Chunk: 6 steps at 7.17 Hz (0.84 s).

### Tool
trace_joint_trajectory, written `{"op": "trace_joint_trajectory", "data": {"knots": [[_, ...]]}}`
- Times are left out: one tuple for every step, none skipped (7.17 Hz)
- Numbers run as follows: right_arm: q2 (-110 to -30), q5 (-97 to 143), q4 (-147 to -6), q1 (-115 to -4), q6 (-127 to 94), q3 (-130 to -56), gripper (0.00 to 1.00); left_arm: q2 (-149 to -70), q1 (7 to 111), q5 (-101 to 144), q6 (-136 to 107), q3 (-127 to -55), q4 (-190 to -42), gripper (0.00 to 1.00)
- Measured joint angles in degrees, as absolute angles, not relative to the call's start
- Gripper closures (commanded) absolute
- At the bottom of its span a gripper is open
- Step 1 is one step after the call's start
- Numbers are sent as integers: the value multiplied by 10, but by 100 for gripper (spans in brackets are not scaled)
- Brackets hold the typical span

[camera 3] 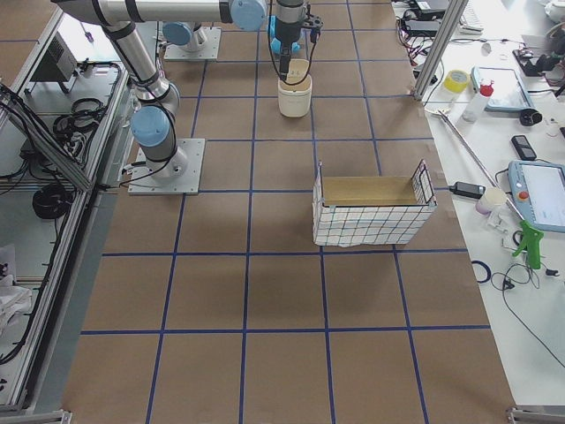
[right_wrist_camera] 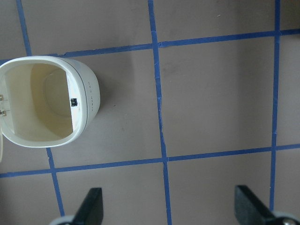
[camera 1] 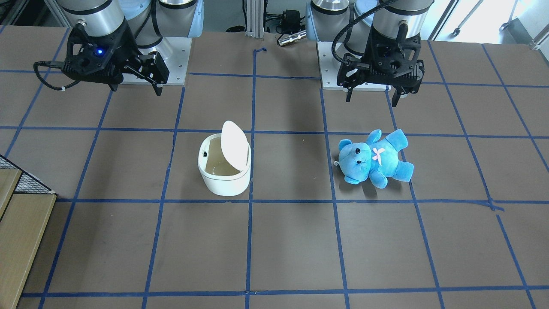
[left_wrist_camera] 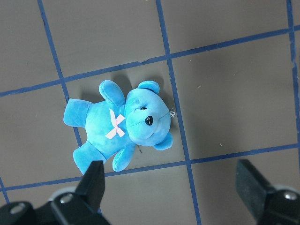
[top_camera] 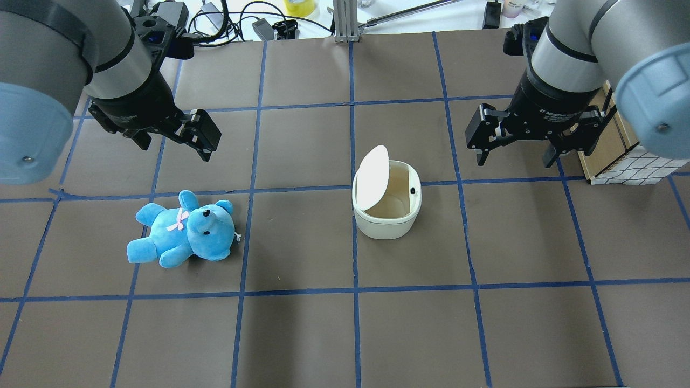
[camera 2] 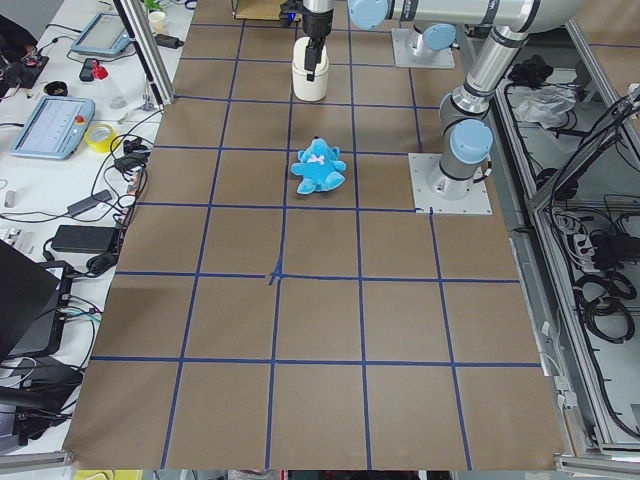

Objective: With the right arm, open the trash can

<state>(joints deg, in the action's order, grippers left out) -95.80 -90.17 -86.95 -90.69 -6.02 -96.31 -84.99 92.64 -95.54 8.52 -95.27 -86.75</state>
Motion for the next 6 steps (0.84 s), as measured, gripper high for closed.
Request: {"op": "trace_joint_trajectory", "data": {"knots": [[-958,-902,-868,-907,-62,-963,0,-850,926,-955,85,-953,-867,0],[-958,-902,-866,-906,-63,-963,0,-850,926,-955,85,-953,-867,0],[-958,-902,-865,-906,-64,-964,0,-850,926,-955,85,-953,-867,0],[-958,-902,-864,-906,-65,-964,0,-850,926,-955,85,-953,-867,0],[-957,-902,-864,-907,-65,-964,0,-850,926,-955,85,-953,-867,0],[-956,-902,-864,-907,-65,-964,0,-850,926,-955,85,-953,-867,0]]}}
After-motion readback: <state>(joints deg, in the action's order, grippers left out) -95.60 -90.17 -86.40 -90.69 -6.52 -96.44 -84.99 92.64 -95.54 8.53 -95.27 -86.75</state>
